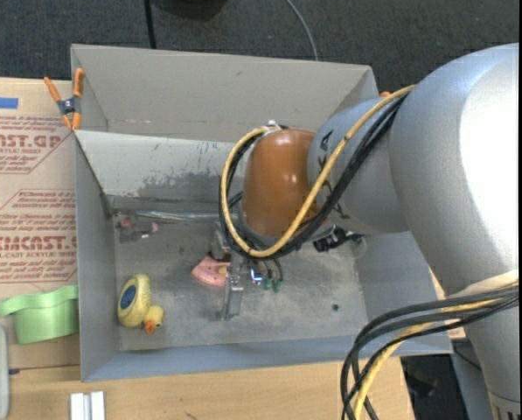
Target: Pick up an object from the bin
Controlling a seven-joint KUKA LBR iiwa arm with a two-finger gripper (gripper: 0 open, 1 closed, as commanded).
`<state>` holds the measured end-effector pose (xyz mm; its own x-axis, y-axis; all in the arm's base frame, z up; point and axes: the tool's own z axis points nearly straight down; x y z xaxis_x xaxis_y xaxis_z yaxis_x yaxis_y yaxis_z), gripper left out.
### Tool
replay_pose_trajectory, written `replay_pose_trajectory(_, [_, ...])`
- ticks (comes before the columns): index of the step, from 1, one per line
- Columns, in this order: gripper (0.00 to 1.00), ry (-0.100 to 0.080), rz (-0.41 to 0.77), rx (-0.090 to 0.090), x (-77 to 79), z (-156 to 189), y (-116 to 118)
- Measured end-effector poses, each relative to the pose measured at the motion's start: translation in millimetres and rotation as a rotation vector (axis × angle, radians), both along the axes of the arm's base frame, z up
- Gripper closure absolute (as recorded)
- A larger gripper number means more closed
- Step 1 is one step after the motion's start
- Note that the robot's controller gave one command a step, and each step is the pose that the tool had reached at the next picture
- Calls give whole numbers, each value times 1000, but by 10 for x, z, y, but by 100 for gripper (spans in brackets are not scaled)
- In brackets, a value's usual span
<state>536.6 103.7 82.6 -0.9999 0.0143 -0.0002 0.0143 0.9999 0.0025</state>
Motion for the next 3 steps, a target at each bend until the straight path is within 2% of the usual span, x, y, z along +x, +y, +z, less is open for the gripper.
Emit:
replay_pose_trajectory(1, [100,-12,209,1,92,-97,12])
replay_pose_trajectory(2, [100,-12,209,1,93,-97,11])
replay_pose_trajectory(3, [100,-2,216,0,99,270,99])
